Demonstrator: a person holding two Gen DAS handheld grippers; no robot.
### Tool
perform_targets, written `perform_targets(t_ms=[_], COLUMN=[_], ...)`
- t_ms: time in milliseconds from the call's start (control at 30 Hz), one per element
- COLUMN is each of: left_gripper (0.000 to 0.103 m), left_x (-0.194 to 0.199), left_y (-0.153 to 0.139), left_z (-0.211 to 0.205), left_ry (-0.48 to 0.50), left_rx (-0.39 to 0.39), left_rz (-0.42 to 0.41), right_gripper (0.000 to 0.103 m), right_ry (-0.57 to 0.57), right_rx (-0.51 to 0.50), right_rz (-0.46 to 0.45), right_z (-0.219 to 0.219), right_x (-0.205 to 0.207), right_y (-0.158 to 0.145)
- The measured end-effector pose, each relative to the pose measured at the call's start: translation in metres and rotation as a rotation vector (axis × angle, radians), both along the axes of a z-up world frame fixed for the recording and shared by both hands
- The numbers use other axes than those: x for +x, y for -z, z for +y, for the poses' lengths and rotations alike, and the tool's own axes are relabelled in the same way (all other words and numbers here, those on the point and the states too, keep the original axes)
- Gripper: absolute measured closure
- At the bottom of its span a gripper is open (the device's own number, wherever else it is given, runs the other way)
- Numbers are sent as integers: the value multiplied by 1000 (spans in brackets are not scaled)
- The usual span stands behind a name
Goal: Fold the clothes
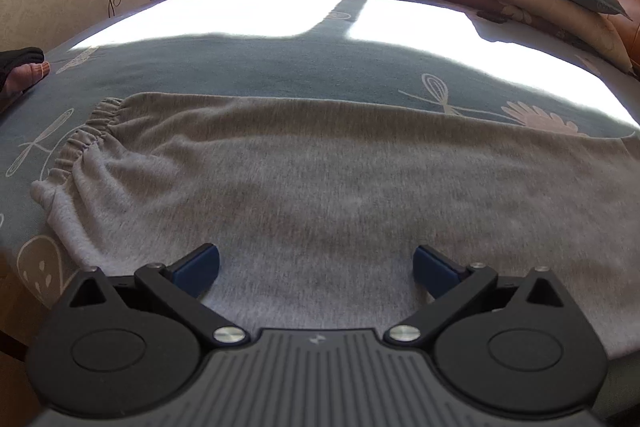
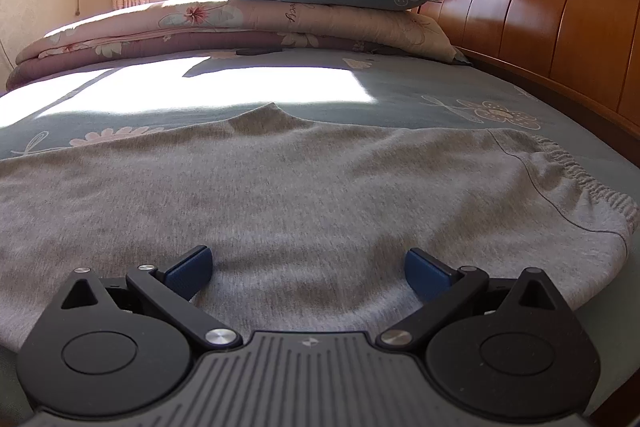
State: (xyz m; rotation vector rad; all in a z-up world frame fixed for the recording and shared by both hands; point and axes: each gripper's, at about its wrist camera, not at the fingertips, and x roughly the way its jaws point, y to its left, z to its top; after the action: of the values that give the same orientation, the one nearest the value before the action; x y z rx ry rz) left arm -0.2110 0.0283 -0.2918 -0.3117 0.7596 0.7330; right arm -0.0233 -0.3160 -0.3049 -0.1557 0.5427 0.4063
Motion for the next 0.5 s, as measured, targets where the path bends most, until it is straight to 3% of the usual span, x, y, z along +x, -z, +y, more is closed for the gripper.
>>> perform_targets(t_ms=[167, 333, 500], left_gripper=[1, 1, 1], left_x=[9, 49, 78], left_y=[-26, -31, -1], left_z=[-43, -81, -102], left_ry=[103, 203, 200], left_rx=[29, 84, 45], left_rz=[-60, -37, 55], right_gripper=[0, 0, 0], right_ry=[-29, -48, -52], right_rx=[7, 44, 8], right_rz=[26, 47, 41], right_z=[-5, -12, -9], right_x=[-1, -1, -3], right_y=[-6, -8, -5])
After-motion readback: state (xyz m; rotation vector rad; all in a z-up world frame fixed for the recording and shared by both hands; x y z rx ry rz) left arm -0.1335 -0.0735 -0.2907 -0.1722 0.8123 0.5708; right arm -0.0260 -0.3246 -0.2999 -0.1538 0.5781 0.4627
